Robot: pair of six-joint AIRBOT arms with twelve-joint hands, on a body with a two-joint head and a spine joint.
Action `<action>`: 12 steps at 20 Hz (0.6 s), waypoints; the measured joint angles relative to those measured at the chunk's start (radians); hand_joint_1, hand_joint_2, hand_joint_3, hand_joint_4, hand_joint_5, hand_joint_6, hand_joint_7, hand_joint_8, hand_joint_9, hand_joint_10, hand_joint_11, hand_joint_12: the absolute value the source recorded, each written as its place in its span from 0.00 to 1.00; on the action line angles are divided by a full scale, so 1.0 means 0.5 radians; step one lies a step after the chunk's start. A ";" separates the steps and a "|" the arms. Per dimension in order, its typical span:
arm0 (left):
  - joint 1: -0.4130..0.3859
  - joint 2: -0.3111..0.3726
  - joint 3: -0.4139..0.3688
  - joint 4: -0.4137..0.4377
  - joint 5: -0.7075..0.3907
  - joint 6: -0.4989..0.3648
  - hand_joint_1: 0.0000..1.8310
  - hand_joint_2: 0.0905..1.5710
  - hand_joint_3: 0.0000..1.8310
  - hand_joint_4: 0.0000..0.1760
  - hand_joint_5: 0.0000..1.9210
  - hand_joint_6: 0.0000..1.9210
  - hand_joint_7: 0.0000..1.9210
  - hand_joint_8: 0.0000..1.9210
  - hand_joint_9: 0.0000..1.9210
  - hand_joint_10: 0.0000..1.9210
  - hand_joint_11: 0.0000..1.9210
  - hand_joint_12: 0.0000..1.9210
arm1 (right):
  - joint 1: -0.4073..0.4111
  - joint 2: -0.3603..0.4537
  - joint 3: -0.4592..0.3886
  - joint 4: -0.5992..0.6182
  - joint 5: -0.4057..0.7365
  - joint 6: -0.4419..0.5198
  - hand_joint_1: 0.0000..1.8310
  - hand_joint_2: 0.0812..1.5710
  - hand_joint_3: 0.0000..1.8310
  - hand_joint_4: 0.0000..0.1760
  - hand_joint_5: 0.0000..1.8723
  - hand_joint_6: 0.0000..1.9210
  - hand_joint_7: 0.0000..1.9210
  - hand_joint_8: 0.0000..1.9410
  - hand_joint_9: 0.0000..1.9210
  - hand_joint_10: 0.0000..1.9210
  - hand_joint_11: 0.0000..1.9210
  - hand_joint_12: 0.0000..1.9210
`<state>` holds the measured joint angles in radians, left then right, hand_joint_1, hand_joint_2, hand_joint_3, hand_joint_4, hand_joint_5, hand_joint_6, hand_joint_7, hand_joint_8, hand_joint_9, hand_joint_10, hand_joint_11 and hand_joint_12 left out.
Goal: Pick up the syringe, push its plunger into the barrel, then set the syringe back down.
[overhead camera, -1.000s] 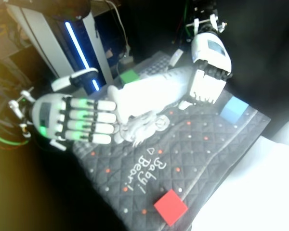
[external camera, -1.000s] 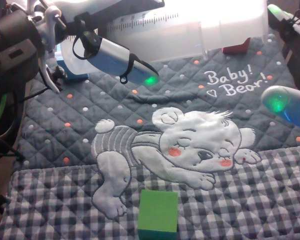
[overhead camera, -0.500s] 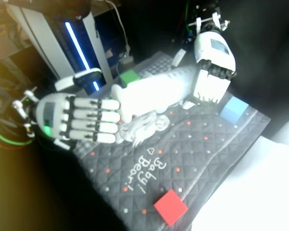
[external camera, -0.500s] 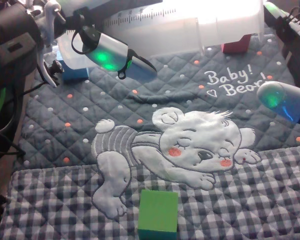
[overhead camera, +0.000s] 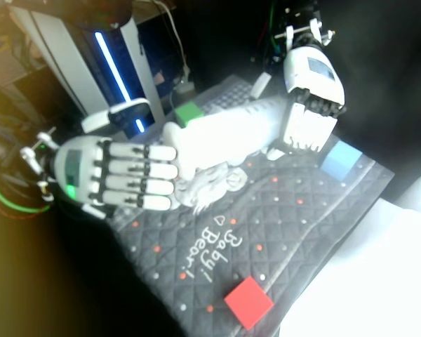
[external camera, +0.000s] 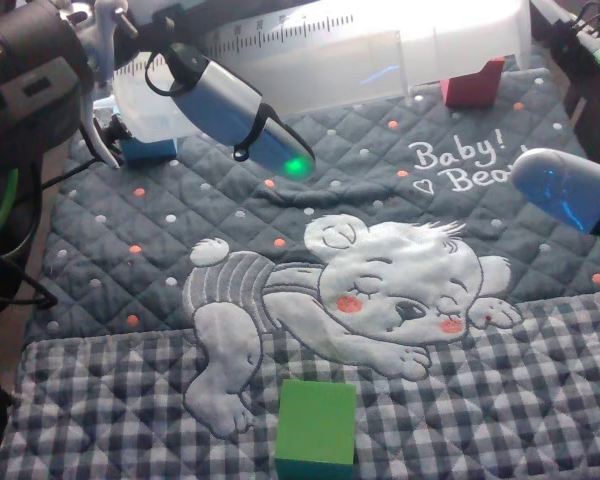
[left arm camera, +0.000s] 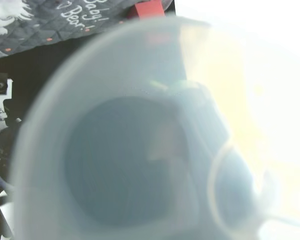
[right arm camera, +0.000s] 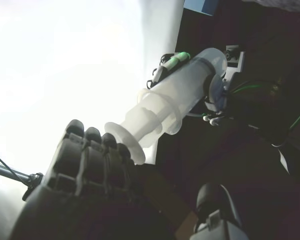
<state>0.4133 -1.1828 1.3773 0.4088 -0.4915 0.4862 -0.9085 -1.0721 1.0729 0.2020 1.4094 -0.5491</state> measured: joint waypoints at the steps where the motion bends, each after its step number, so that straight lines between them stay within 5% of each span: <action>1: 0.000 0.000 0.000 0.001 0.002 0.000 0.79 0.49 0.45 0.00 0.65 1.00 0.83 1.00 0.88 1.00 0.88 1.00 | 0.007 -0.005 0.000 0.002 0.000 0.001 0.00 0.64 0.00 0.00 0.03 0.00 0.00 0.00 0.00 0.00 0.00 0.00; 12: -0.024 -0.037 0.016 0.037 -0.004 -0.002 0.80 0.55 0.30 0.00 0.65 1.00 0.82 1.00 0.87 1.00 0.87 1.00 | 0.046 -0.041 0.005 -0.084 -0.051 0.007 0.00 0.65 0.00 0.00 0.04 0.00 0.02 0.00 0.01 0.00 0.01 0.01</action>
<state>0.4015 -1.2015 1.3853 0.4274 -0.4934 0.4850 -0.8856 -1.0927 1.0752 0.1600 1.3838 -0.5457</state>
